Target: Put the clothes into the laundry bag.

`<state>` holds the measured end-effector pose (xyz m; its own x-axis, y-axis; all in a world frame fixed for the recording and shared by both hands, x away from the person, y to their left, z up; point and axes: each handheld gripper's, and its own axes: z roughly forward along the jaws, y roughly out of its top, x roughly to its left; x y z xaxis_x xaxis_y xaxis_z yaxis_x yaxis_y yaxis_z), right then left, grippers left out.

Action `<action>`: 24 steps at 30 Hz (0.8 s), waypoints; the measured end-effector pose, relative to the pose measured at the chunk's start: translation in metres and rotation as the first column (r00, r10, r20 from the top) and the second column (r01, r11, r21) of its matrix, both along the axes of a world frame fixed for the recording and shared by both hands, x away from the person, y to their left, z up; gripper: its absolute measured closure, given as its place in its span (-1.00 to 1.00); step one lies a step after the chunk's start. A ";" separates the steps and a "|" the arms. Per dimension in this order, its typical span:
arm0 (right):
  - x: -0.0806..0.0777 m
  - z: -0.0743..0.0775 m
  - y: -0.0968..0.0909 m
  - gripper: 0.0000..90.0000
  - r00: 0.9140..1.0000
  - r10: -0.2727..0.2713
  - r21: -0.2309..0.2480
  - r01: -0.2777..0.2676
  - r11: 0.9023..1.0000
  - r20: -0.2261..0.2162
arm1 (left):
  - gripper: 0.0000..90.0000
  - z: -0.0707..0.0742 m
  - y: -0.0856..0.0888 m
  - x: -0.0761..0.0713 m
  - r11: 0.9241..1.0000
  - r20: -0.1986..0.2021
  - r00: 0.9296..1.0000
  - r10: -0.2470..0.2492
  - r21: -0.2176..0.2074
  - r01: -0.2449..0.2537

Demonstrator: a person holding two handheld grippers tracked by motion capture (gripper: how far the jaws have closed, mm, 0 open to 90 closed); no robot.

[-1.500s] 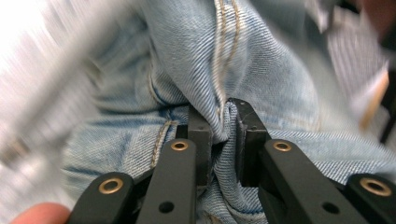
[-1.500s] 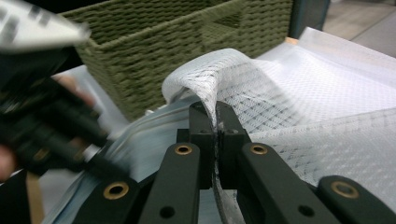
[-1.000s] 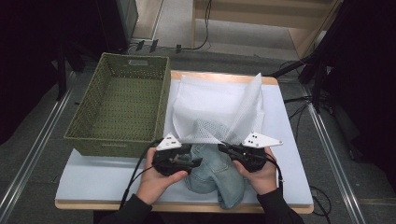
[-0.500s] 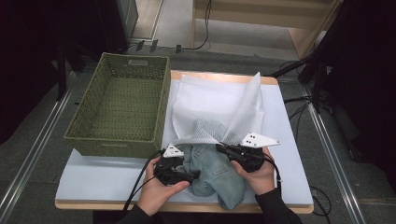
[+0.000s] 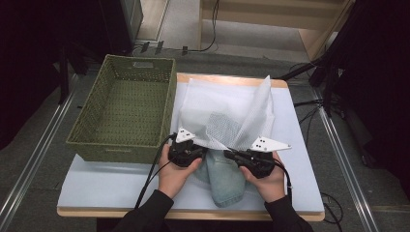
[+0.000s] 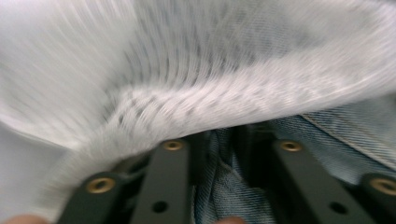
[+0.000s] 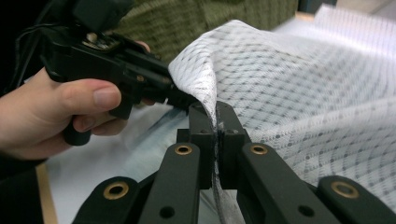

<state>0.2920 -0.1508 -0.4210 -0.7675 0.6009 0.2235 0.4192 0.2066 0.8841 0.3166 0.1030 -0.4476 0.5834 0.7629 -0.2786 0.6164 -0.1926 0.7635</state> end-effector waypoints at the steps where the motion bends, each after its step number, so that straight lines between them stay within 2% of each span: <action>1: 0.001 -0.002 0.000 0.97 1.000 -0.006 -0.005 0.006 1.000 -0.009 | 0.50 -0.002 0.004 -0.003 0.999 0.004 0.999 -0.033 -0.019 0.033; 4: 0.002 -0.007 -0.002 0.97 1.000 -0.011 -0.007 0.010 1.000 -0.020 | 0.18 0.002 0.006 -0.018 0.990 0.010 0.990 -0.138 -0.008 0.138; 6: 0.003 -0.006 -0.003 0.97 1.000 -0.016 0.001 0.016 1.000 -0.018 | 0.02 0.005 0.005 -0.031 0.988 0.019 0.988 -0.154 0.034 0.153; 8: 0.004 -0.006 -0.004 0.97 1.000 -0.021 -0.003 0.021 1.000 -0.017 | -0.08 0.008 0.004 -0.043 0.986 0.014 0.987 -0.159 0.045 0.158; 10: 0.005 -0.007 -0.004 0.97 0.999 -0.025 -0.006 0.024 1.000 -0.020 | -0.19 0.012 0.003 -0.055 0.986 0.056 0.987 -0.153 0.069 0.149; 11: 0.005 -0.007 -0.004 0.97 0.999 -0.026 -0.005 0.026 1.000 -0.021 | -0.21 0.016 0.005 -0.062 0.986 0.099 0.983 -0.152 0.077 0.145; 12: 0.005 -0.007 -0.004 0.97 0.999 -0.028 -0.005 0.028 1.000 -0.021 | -0.22 0.022 0.009 -0.067 0.986 0.143 0.977 -0.161 0.058 0.154; 14: 0.004 -0.006 -0.005 0.97 0.999 -0.031 -0.006 0.031 1.000 -0.014 | -0.23 0.030 0.015 -0.071 0.987 0.157 0.974 -0.164 0.029 0.161; 16: 0.003 -0.005 -0.005 0.97 1.000 -0.029 -0.009 0.029 1.000 -0.009 | -0.24 0.028 0.019 -0.074 0.984 0.135 0.975 -0.176 0.009 0.176; 17: 0.003 -0.005 -0.005 0.97 1.000 -0.029 -0.006 0.029 1.000 -0.010 | -0.24 0.024 0.019 -0.077 0.982 0.119 0.975 -0.189 0.018 0.188; 19: 0.004 -0.006 -0.006 0.97 1.000 -0.027 -0.004 0.027 1.000 -0.015 | -0.25 0.010 0.013 -0.078 0.974 0.067 0.973 -0.222 0.066 0.217; 21: 0.004 -0.007 -0.005 0.97 1.000 -0.026 -0.005 0.026 1.000 -0.018 | -0.37 -0.002 0.004 -0.077 0.966 0.029 0.972 -0.235 0.123 0.230; 22: 0.004 -0.007 -0.005 0.97 1.000 -0.025 -0.005 0.025 1.000 -0.018 | -0.37 -0.007 -0.003 -0.076 0.964 0.019 0.975 -0.222 0.157 0.216; 24: 0.003 -0.006 -0.004 0.97 1.000 -0.021 -0.005 0.021 1.000 -0.012 | -0.34 -0.008 -0.013 -0.072 0.964 0.006 0.982 -0.187 0.193 0.183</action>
